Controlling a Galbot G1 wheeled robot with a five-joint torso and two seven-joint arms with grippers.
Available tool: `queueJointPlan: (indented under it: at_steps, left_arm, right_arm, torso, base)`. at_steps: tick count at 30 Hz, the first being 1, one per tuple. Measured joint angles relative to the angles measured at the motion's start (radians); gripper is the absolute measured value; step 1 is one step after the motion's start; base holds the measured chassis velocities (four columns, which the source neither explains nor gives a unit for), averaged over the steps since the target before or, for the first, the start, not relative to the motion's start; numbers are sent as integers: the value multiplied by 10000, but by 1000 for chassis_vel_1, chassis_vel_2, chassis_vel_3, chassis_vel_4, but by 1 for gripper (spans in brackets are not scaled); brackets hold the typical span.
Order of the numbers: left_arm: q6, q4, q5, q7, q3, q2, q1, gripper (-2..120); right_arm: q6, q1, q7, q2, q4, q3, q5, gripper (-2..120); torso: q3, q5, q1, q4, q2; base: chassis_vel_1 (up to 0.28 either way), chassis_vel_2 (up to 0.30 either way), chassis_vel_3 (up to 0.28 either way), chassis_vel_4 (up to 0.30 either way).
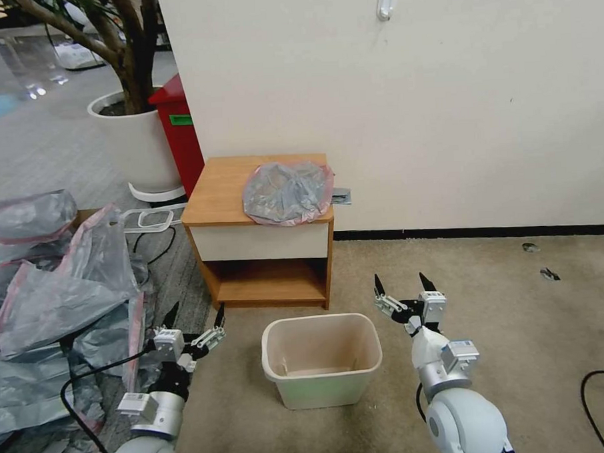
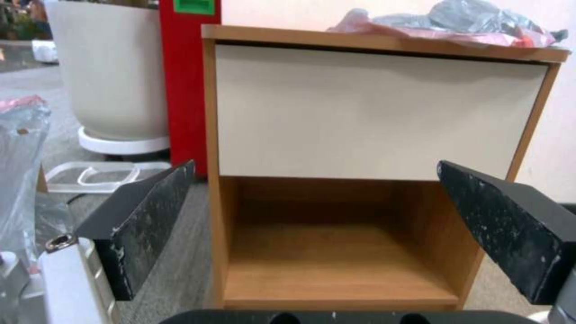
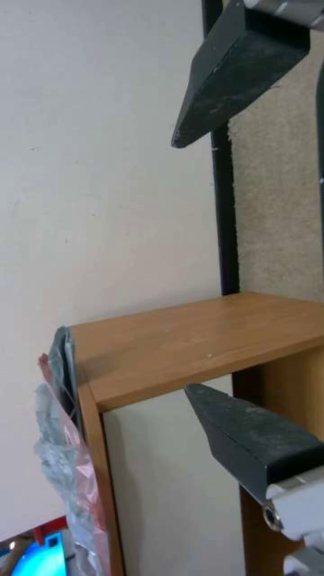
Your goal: Pick up the garbage bag from the table and place it over the trash can.
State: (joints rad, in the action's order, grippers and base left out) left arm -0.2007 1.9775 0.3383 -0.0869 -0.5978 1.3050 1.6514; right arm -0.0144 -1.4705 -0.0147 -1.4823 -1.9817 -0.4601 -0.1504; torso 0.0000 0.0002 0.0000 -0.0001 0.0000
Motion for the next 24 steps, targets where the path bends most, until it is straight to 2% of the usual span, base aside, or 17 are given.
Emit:
queueJointPlan:
  at_steps: [4,7,8,12,14,15,16,17,18,19,22,24]
  left_arm:
    - [-61,33,-13,9,-4,23,40,100]
    - [-68,144,-35,29,-85,31,88,100]
    - [-68,144,-35,29,-85,31,88,100]
    - [-92,209,-70,71,-192,-14,153,100]
    - [-101,212,-76,83,-204,-18,168,100]
    - [-116,218,-85,96,-211,-18,192,100]
    - [-119,220,-88,103,-215,-17,201,100]
    - [-128,227,-108,122,-225,9,239,100]
    - [-128,227,-108,122,-225,9,239,100]
    - [-129,228,-166,162,-227,45,275,100]
    - [-136,245,-266,268,-245,103,326,100]
    - [-137,263,-279,285,-275,112,353,100]
  right_arm:
    - [102,661,-2,356,344,187,-570,100]
    - [108,1365,-4,656,565,541,-1819,100]
    - [108,1365,-4,656,565,541,-1819,100]
    - [-48,2627,-237,980,994,1099,-4126,100]
    - [-96,2819,-304,1013,1072,1200,-4630,100]
    - [-179,3146,-456,1045,1223,1374,-5483,100]
    - [-201,3235,-500,1049,1262,1422,-5707,100]
    - [-292,3742,-740,1039,1527,1673,-6749,100]
    - [-292,3742,-740,1039,1527,1673,-6749,100]
    - [-316,4186,-914,961,1844,1883,-7460,100]
    - [-256,4899,-1112,754,2582,2112,-8387,100]
    - [-220,5093,-1136,667,2840,2136,-8601,100]
  torso:
    - [0,-2,0,1,0]
    - [0,-1,0,1,0]
    - [0,-1,0,1,0]
    - [0,-2,0,2,0]
    - [0,-4,0,2,0]
    - [0,-4,0,1,0]
    - [0,-3,0,1,0]
    - [0,-4,0,2,0]
    - [0,-4,0,2,0]
    - [1,-3,0,2,0]
    - [1,-4,0,3,0]
    - [1,-3,0,3,0]
  base:
    - [0,0,0,0]
    - [0,0,0,0]
    - [0,0,0,0]
    - [0,0,0,0]
    - [0,0,0,0]
    - [0,0,0,0]
    - [0,0,0,0]
    - [0,0,0,0]
    - [0,0,0,0]
    - [0,0,0,0]
    - [0,0,0,0]
    - [0,0,0,0]
